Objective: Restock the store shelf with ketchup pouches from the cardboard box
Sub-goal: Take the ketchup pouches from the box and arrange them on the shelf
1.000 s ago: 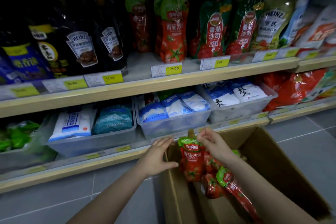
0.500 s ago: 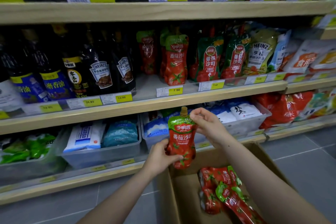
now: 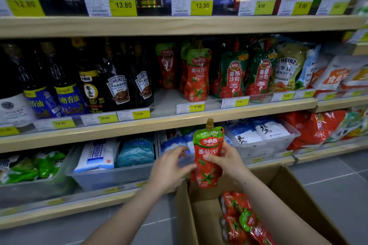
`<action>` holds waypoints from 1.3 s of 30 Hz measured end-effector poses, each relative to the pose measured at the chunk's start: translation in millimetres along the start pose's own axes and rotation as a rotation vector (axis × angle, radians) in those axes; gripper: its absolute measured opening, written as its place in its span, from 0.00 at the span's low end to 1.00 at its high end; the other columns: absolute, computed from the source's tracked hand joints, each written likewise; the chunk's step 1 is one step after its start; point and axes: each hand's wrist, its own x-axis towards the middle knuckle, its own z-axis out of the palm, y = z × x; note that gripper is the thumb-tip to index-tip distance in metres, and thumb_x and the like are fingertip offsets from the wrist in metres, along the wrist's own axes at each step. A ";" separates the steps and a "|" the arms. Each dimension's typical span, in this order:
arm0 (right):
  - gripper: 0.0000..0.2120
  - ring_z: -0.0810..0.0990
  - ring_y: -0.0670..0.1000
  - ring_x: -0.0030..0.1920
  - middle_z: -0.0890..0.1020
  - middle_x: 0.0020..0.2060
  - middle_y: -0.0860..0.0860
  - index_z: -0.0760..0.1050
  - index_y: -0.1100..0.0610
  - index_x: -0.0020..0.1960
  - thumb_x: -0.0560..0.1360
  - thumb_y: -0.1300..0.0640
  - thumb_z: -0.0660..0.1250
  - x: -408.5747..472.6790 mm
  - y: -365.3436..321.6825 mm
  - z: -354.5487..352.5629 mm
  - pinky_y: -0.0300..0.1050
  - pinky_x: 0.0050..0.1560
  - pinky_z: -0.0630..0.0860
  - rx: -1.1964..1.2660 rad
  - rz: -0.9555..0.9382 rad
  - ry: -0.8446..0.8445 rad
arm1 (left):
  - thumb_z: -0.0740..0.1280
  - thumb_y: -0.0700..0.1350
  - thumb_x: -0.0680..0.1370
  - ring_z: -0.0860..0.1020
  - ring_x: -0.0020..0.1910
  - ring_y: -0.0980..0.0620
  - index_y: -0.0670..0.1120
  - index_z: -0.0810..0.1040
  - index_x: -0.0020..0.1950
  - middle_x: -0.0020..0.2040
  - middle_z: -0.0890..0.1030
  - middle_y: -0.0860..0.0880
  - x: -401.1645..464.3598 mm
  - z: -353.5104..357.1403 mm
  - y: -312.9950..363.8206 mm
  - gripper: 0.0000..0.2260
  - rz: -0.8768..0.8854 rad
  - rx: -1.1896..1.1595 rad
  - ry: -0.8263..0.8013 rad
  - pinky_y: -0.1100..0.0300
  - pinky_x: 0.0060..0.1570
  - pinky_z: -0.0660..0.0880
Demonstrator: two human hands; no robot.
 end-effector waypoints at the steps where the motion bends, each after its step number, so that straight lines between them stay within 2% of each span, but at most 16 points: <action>1: 0.16 0.80 0.42 0.44 0.81 0.44 0.47 0.72 0.50 0.49 0.67 0.64 0.73 3.2 -4.4 -3.0 0.32 0.38 0.76 -0.018 -0.001 -0.009 | 0.71 0.55 0.70 0.78 0.51 0.53 0.48 0.76 0.59 0.52 0.81 0.52 6.6 -13.0 -2.6 0.21 0.103 0.147 0.075 0.57 0.49 0.75; 4: 0.17 0.81 0.48 0.49 0.82 0.49 0.51 0.74 0.51 0.52 0.67 0.61 0.74 15.8 -23.5 -11.9 0.42 0.48 0.77 -0.051 -0.028 -0.014 | 0.75 0.47 0.68 0.80 0.48 0.44 0.42 0.79 0.54 0.48 0.82 0.46 34.6 -51.3 -7.9 0.17 0.342 0.417 0.271 0.54 0.46 0.77; 7: 0.18 0.81 0.48 0.48 0.83 0.48 0.50 0.75 0.52 0.53 0.66 0.59 0.75 30.1 -52.5 -20.4 0.43 0.47 0.77 -0.085 -0.092 -0.011 | 0.75 0.45 0.68 0.78 0.53 0.43 0.41 0.78 0.56 0.53 0.80 0.44 62.6 -80.0 -11.6 0.19 0.410 0.536 0.342 0.50 0.52 0.75; 10: 0.17 0.82 0.47 0.48 0.83 0.47 0.50 0.75 0.52 0.52 0.66 0.61 0.75 47.1 -86.5 -26.1 0.39 0.44 0.77 -0.088 -0.158 -0.025 | 0.73 0.46 0.70 0.77 0.56 0.42 0.40 0.75 0.60 0.56 0.79 0.43 76.5 -89.5 -19.0 0.22 0.390 0.571 0.307 0.49 0.55 0.75; 16: 0.18 0.80 0.43 0.50 0.82 0.48 0.44 0.74 0.46 0.51 0.66 0.60 0.75 77.2 -147.8 -27.9 0.39 0.47 0.77 -0.147 -0.356 -0.005 | 0.75 0.48 0.68 0.76 0.54 0.40 0.39 0.72 0.65 0.56 0.77 0.40 85.0 -79.7 -31.1 0.30 0.377 0.595 0.203 0.48 0.57 0.74; 19: 0.19 0.80 0.40 0.49 0.82 0.48 0.43 0.74 0.43 0.50 0.66 0.60 0.74 93.8 -163.0 -24.8 0.36 0.46 0.77 -0.141 -0.425 -0.016 | 0.72 0.54 0.70 0.74 0.56 0.42 0.43 0.69 0.68 0.57 0.75 0.42 85.7 -75.7 -37.0 0.31 0.365 0.579 0.201 0.49 0.57 0.72; 23: 0.20 0.80 0.37 0.49 0.81 0.48 0.41 0.73 0.42 0.51 0.67 0.61 0.74 112.1 -167.0 -17.1 0.31 0.46 0.77 -0.162 -0.492 -0.011 | 0.70 0.57 0.70 0.73 0.57 0.43 0.45 0.68 0.69 0.58 0.74 0.43 86.2 -73.7 -43.0 0.32 0.375 0.533 0.198 0.50 0.59 0.71; 30: 0.20 0.80 0.38 0.50 0.81 0.49 0.41 0.73 0.43 0.53 0.67 0.60 0.74 143.7 -139.5 -19.7 0.32 0.46 0.77 -0.187 -0.456 -0.020 | 0.68 0.60 0.69 0.72 0.57 0.43 0.45 0.67 0.70 0.58 0.74 0.42 87.0 -67.0 -46.4 0.33 0.376 0.508 0.239 0.50 0.57 0.71; 35: 0.19 0.79 0.42 0.49 0.81 0.49 0.45 0.71 0.53 0.58 0.70 0.57 0.72 162.3 -120.5 -28.9 0.36 0.44 0.76 -0.106 -0.301 0.021 | 0.67 0.63 0.70 0.71 0.57 0.43 0.46 0.67 0.70 0.59 0.73 0.43 86.7 -64.6 -46.7 0.34 0.353 0.502 0.246 0.50 0.59 0.70; 37: 0.18 0.80 0.41 0.46 0.81 0.48 0.44 0.71 0.52 0.58 0.70 0.56 0.72 166.2 -120.5 -31.0 0.34 0.40 0.75 -0.105 -0.265 0.009 | 0.67 0.63 0.69 0.71 0.58 0.43 0.47 0.67 0.70 0.59 0.73 0.44 86.4 -63.9 -46.5 0.34 0.344 0.501 0.250 0.50 0.59 0.70; 39: 0.18 0.80 0.42 0.47 0.81 0.48 0.44 0.71 0.51 0.58 0.70 0.54 0.72 169.9 -119.3 -31.4 0.36 0.42 0.75 -0.127 -0.248 0.006 | 0.67 0.63 0.69 0.70 0.58 0.44 0.47 0.66 0.70 0.59 0.73 0.44 86.4 -63.6 -46.4 0.35 0.342 0.505 0.253 0.50 0.59 0.70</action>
